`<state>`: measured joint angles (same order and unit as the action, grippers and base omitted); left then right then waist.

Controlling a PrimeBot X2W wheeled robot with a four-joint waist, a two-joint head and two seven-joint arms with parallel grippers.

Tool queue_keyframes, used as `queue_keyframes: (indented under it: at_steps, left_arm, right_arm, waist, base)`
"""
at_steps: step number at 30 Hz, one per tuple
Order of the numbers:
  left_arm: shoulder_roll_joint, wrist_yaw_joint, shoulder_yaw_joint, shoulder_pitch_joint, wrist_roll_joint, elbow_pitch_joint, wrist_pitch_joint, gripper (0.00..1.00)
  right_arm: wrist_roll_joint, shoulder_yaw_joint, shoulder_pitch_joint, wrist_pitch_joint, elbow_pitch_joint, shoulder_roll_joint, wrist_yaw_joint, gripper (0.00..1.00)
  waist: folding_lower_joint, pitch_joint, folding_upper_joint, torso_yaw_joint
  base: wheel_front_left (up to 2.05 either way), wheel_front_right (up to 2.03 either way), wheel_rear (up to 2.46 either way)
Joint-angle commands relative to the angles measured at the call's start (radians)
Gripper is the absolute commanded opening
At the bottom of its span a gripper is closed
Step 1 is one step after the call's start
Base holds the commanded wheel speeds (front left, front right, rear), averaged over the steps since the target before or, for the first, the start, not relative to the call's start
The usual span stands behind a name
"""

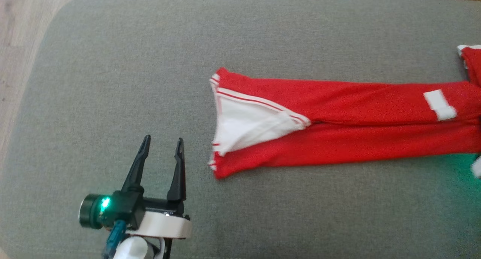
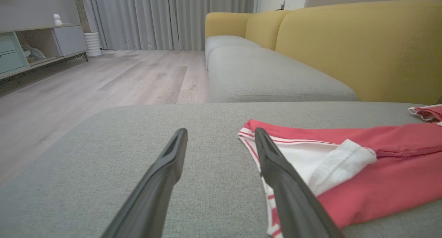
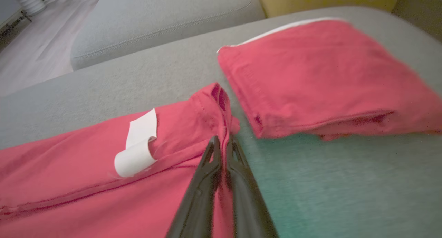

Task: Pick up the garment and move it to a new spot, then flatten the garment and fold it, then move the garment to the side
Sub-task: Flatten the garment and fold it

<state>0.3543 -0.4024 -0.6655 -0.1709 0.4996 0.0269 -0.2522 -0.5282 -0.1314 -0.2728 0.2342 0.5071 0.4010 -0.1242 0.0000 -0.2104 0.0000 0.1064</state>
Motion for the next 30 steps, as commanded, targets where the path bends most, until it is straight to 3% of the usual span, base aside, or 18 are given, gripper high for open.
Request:
queue_keyframes:
  at_steps: [1, 5, 9, 18, 23, 28, 29, 30]
  left_arm:
    - [0.007, 0.007, 0.054, -0.006, -0.01, -0.028, -0.009, 1.0]
    - [-0.004, 0.019, 0.094, 0.02, -0.025, -0.031, -0.009, 1.0]
    - [-0.015, 0.028, 0.127, 0.044, -0.039, -0.034, -0.009, 1.0]
    - [-0.041, 0.062, 0.153, 0.069, -0.061, -0.019, -0.009, 1.0]
    - [-0.054, 0.081, 0.153, 0.081, -0.067, -0.005, -0.009, 1.0]
    - [-0.063, 0.093, 0.16, 0.093, -0.07, 0.006, -0.009, 1.0]
    - [-0.064, 0.093, 0.164, 0.095, -0.071, 0.008, -0.009, 1.0]
    - [-0.066, 0.096, 0.166, 0.097, -0.072, 0.011, -0.01, 1.0]
  right_arm:
    - [-0.004, -0.003, -0.003, -0.011, -0.041, 0.061, -0.007, 0.0]
    - [-0.023, -0.006, -0.016, 0.009, -0.087, 0.107, -0.007, 0.0]
    - [-0.062, 0.027, -0.04, 0.043, -0.215, 0.083, -0.007, 0.0]
    - [-0.103, 0.241, -0.102, 0.126, -0.482, -0.067, -0.007, 0.0]
    - [-0.094, 0.379, -0.111, 0.168, -0.497, -0.167, -0.007, 0.0]
    - [-0.083, 0.497, -0.102, 0.179, -0.424, -0.26, -0.007, 0.0]
    - [-0.077, 0.512, -0.1, 0.17, -0.398, -0.279, -0.007, 0.24]
    - [-0.072, 0.52, -0.097, 0.161, -0.368, -0.297, -0.007, 1.0]
  waist:
    - [0.0, 0.007, 0.0, -0.005]
    - [0.0, 0.019, 0.0, -0.015]
    - [0.0, 0.03, 0.0, -0.019]
    - [0.0, 0.065, 0.0, 0.022]
    - [0.0, 0.077, 0.0, 0.075]
    - [0.0, 0.088, 0.0, 0.119]
    - [0.0, 0.091, 0.0, 0.125]
    - [0.0, 0.096, 0.0, 0.131]
  base:
    - [0.0, 0.0, 0.0]
    - [0.0, 0.0, 0.0]
    - [0.0, 0.0, 0.0]
    - [0.0, 0.0, 0.0]
    - [0.0, 0.0, 0.0]
    - [0.0, 0.0, 0.0]
    - [0.0, 0.0, 0.0]
    - [0.0, 0.0, 0.0]
